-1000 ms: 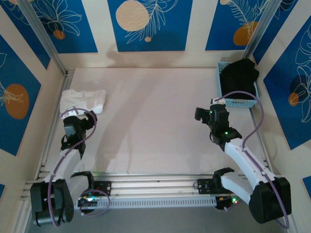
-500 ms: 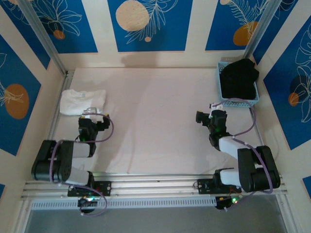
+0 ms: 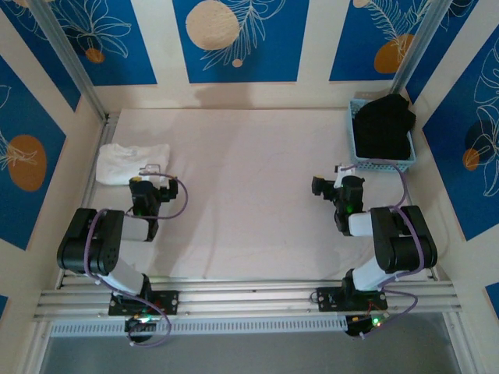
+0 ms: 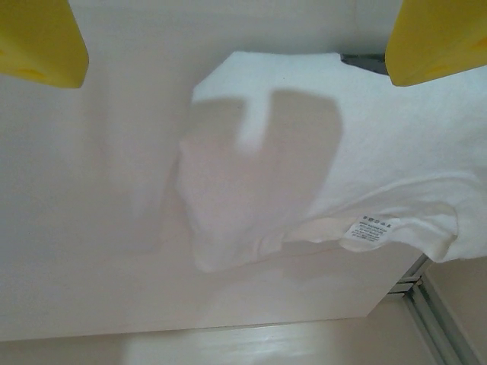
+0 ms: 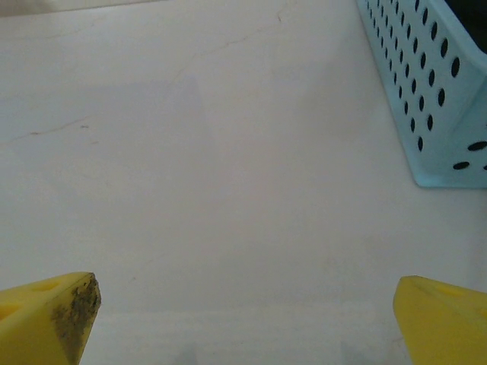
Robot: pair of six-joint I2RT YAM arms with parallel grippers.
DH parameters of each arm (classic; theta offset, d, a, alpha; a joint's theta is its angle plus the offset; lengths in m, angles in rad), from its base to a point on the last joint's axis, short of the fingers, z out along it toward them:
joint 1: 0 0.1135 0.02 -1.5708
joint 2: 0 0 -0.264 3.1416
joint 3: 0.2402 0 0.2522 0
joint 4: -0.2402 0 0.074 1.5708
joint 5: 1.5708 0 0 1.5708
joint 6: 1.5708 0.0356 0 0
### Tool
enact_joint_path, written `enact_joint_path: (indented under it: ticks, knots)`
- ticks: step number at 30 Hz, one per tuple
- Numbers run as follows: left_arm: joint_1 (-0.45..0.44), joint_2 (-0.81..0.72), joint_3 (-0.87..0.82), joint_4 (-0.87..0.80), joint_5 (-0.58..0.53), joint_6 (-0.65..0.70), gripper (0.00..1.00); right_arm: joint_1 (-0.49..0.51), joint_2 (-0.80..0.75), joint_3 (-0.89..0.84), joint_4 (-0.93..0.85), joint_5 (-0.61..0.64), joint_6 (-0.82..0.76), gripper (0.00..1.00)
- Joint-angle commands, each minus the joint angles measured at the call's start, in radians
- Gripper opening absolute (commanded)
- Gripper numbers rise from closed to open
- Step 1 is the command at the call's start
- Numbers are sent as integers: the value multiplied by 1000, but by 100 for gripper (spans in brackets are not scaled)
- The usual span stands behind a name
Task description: Fold the inside-out t-shirt
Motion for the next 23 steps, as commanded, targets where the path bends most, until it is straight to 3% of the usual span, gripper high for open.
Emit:
enact_joint_path:
  ticks: [1,23]
  knots:
    - [-7,-3,2,5,-19,13,100,1,-7,24,45,-15,-10,99]
    - [-7,-3,3,4,-17,13,100,1,-7,24,49,-27,-16,99]
